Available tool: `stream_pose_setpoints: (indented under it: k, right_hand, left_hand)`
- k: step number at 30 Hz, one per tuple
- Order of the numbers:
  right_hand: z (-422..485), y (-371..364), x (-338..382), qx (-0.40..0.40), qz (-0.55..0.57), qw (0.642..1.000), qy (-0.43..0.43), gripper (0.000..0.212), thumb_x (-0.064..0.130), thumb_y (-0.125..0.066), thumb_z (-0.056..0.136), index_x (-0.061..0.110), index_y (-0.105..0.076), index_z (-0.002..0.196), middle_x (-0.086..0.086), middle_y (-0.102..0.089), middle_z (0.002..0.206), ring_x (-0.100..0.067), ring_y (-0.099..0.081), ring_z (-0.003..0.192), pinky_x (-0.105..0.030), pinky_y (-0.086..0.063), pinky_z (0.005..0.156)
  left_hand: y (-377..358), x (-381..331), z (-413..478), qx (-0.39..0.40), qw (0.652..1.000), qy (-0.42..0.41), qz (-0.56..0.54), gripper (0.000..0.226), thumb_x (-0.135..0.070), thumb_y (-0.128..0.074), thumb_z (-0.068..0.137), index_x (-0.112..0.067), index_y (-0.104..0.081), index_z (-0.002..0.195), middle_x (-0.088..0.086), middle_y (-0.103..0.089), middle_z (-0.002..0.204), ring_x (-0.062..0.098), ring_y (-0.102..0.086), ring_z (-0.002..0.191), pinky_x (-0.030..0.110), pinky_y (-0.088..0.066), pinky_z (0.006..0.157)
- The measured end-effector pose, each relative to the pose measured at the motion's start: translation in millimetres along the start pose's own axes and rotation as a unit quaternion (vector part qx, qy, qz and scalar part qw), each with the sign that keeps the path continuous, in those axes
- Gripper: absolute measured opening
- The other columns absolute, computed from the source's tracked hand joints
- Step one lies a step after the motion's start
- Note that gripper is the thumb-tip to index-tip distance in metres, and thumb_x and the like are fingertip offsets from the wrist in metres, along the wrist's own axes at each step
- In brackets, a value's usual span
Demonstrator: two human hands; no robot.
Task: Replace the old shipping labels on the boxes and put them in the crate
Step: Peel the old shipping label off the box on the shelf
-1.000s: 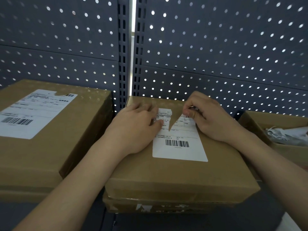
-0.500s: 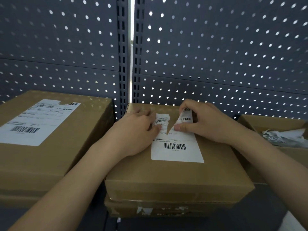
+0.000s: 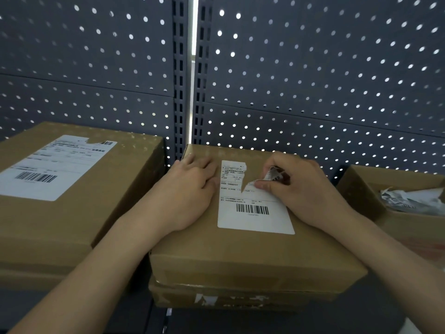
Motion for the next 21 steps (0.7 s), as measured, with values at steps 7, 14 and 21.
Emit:
stream_pose_setpoints:
  k: [7,14,21]
  right_hand:
    - [-5,1,-2,-0.031,0.031,0.999,-0.019,0.02,0.03,-0.073,0.083,0.027,-0.055,0.076,0.006,-0.063,0.079,-0.012,-0.058,0.081,-0.022,-0.044,0.069]
    - [-8,0,-1,-0.048,0.091,0.994,-0.027,0.02,0.027,-0.073,0.082,0.029,-0.054,0.077,0.004,-0.064,0.08,-0.017,-0.063,0.079,-0.042,-0.052,0.078]
    - [-13,2,2,-0.061,0.11,0.992,-0.008,0.02,0.023,-0.07,0.084,0.031,-0.052,0.08,0.009,-0.065,0.085,-0.018,-0.062,0.077,-0.038,-0.049,0.079]
  left_hand:
    - [-3,4,1,0.002,1.0,0.002,-0.019,0.046,-0.032,-0.026,0.105,-0.022,-0.033,0.149,-0.008,-0.026,0.156,0.015,-0.013,0.144,0.029,-0.01,0.114]
    - [-2,4,0,0.008,0.999,0.011,-0.03,0.047,-0.032,-0.025,0.105,-0.023,-0.027,0.151,-0.008,-0.019,0.159,0.017,-0.003,0.148,0.029,-0.004,0.116]
    - [-2,2,-1,0.002,1.0,0.009,-0.028,0.046,-0.031,-0.026,0.105,-0.022,-0.032,0.149,-0.007,-0.024,0.158,0.017,-0.008,0.147,0.024,-0.006,0.112]
Point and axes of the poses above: each hand's wrist, its own z-axis towards the middle knuckle, its own y-axis out of the back of the hand, x = y × z, the point moved 1 cm from there along z, towards the middle knuckle
